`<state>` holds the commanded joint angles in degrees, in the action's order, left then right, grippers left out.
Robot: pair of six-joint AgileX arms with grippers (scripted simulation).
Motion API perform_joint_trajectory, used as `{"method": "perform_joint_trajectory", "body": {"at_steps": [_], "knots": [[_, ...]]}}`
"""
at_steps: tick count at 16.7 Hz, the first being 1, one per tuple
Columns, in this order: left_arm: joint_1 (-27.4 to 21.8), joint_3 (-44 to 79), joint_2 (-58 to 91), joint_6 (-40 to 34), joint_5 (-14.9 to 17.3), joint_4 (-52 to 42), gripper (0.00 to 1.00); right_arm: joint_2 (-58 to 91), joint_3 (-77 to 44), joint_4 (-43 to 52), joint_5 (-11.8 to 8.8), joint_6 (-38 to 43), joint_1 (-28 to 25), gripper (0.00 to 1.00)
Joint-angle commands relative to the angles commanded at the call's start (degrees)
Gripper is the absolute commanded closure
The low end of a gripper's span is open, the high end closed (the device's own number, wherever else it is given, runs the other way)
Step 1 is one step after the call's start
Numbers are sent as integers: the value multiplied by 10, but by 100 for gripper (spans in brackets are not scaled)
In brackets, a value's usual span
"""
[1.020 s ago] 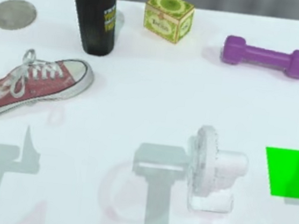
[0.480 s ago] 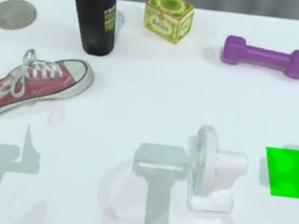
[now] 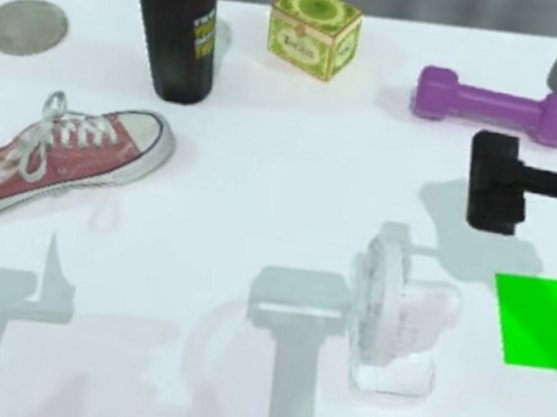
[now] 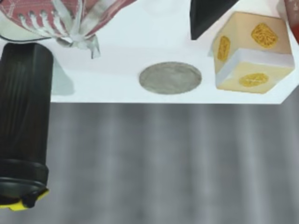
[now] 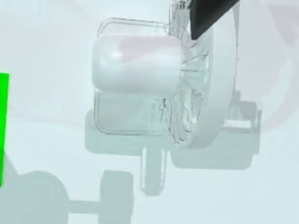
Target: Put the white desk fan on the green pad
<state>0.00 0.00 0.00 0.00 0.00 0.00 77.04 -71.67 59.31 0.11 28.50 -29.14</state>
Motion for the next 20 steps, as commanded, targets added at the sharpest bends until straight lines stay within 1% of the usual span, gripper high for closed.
{"method": "perform_joint_trajectory", "body": {"at_steps": [5,9,16,20], "knots": [[0,0,0,0,0,0,0,225,-214,161,-1,81,-81,0],[0,0,0,0,0,0,0,320,-305,228,-1,115,-117,0],[0,0,0,0,0,0,0,330,-313,234,-1,118,-118,0],[0,0,0,0,0,0,0,329,-259,182,-1,118,-120,0]]}}
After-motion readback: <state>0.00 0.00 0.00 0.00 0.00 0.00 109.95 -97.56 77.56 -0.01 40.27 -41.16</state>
